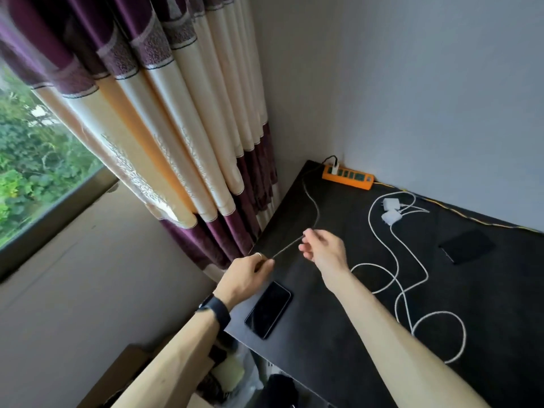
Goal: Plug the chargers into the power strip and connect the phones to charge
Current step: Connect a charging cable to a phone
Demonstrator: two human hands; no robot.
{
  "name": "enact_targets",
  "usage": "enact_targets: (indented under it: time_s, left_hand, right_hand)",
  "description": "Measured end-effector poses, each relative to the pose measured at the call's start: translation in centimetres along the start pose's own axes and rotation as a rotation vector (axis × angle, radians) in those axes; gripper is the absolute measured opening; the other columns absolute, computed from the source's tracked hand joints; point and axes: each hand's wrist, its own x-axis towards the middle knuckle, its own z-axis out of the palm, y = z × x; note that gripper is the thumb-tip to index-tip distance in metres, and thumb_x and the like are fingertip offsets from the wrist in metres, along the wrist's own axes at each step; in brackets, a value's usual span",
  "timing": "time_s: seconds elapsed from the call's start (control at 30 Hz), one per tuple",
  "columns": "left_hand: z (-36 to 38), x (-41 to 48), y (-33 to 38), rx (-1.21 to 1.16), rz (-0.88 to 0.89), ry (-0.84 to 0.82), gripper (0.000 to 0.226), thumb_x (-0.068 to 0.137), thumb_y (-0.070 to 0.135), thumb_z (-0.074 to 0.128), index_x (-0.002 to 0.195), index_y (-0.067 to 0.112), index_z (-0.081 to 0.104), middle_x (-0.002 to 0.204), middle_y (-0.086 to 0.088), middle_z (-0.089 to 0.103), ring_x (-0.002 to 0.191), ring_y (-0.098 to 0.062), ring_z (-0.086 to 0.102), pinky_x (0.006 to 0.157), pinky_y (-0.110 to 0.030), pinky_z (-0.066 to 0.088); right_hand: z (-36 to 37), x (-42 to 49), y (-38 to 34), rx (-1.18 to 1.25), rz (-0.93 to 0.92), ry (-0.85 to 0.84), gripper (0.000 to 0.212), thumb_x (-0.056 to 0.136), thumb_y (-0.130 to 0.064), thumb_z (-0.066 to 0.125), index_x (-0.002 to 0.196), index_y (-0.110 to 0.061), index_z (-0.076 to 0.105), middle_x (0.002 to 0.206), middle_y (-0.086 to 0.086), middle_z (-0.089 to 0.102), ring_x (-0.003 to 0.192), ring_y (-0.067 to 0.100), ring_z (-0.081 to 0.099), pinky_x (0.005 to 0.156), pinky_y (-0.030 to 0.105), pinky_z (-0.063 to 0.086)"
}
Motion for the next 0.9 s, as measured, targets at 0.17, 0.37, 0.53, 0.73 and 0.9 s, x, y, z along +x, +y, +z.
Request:
enact_targets:
  time_s: [0.17,0.37,0.53,0.73,0.9]
  left_hand:
    - [-1.6,-3.7,-5.1,-0.051,-0.124,-0.060,0.017,0.098,0.029,0.055,0.091,0.021,0.068,0.079,0.008,0.072,0.072,-0.006,0.066,0.077,-0.034,0.056]
    - [-6.2,-4.5,-2.9,-0.892,-0.234,-0.034,0.021,0.094,0.029,0.064,0.089,0.011,0.072,0.078,-0.007,0.070,0.059,-0.014,0.058,0.062,-0.032,0.047]
    - [-10.3,-3.2,-1.5,-1.285,-0.265,-0.157,0.015,0.099,0.021,0.057,0.100,0.009,0.065,0.080,-0.003,0.068,0.059,-0.007,0.065,0.051,-0.017,0.051]
    - [-9.7,-3.5,-7.4,-0.986,-0.280,-0.234,0.039,0.100,0.044,0.049,0.113,0.013,0.070,0.107,0.002,0.075,0.088,-0.011,0.070,0.065,-0.020,0.048]
    - [-4.8,-9.3,-10.7,-0.755,-0.139,-0.561,0.036,0.101,0.040,0.051,0.110,0.014,0.074,0.102,0.008,0.075,0.097,-0.002,0.069,0.090,-0.013,0.048]
  right_hand:
    - [-1.7,2.0,-4.1,0.134,-0.056,0.196,0.015,0.100,-0.016,0.059,0.100,-0.004,0.067,0.085,0.008,0.070,0.075,0.014,0.073,0.073,0.029,0.057]
    - [3.7,-5.0,1.1,-0.351,0.009,-0.277,0.037,0.096,-0.020,0.063,0.132,-0.019,0.061,0.125,-0.004,0.066,0.106,0.010,0.064,0.077,0.018,0.050]
    - [10.6,-13.2,9.3,-0.511,-0.034,-0.615,0.036,0.096,-0.026,0.062,0.131,-0.036,0.055,0.127,-0.015,0.063,0.117,0.004,0.060,0.098,0.017,0.046]
    - [11.3,-15.0,7.9,-0.320,-0.090,-0.226,0.018,0.102,-0.021,0.053,0.092,-0.010,0.065,0.080,0.002,0.078,0.083,0.012,0.074,0.070,0.025,0.055]
    - [8.6,-10.9,1.1,0.092,-0.040,0.049,0.019,0.103,-0.023,0.053,0.092,-0.013,0.065,0.078,0.003,0.072,0.066,0.015,0.065,0.057,0.025,0.046]
